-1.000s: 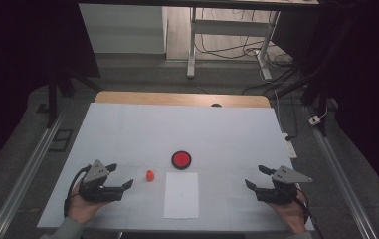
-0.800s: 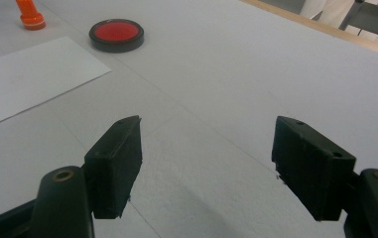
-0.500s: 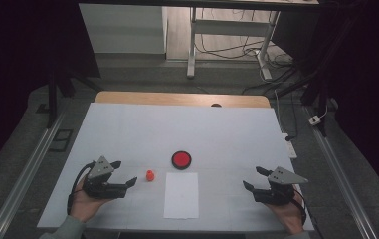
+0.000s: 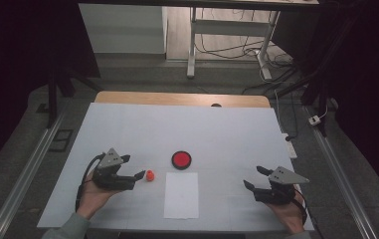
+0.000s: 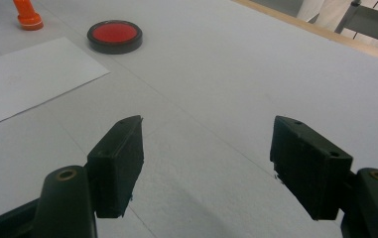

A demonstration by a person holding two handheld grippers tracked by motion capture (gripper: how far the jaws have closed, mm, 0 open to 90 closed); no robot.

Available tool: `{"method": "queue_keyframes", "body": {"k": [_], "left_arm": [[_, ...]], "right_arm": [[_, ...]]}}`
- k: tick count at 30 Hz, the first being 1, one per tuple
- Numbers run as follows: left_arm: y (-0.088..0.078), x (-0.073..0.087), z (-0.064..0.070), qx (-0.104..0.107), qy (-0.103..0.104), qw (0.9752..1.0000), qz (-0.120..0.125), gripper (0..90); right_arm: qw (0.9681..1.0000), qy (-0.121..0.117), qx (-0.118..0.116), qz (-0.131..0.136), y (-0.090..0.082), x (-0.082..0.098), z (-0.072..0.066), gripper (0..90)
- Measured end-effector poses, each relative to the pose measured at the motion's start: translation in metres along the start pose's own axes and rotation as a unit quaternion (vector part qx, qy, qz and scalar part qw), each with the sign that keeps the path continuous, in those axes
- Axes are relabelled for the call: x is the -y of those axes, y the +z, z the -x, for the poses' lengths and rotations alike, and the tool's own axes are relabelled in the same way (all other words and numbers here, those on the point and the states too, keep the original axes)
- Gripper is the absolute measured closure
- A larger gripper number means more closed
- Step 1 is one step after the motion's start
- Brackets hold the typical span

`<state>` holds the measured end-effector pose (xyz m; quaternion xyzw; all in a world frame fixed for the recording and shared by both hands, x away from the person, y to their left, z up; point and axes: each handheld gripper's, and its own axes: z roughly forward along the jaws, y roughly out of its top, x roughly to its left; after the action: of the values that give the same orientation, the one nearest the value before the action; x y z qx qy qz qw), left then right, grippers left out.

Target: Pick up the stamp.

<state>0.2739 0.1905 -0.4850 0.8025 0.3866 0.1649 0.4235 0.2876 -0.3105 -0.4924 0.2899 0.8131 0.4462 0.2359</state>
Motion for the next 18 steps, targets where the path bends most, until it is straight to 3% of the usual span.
{"method": "queue_keyframes", "body": {"k": [18], "left_arm": [[0.028, -0.026, 0.001, 0.016, 0.008, 0.9997, -0.019, 21.3]], "right_arm": [[1.0, 0.001, -0.002, -0.002, 0.002, 0.001, -0.001, 29.2]]}}
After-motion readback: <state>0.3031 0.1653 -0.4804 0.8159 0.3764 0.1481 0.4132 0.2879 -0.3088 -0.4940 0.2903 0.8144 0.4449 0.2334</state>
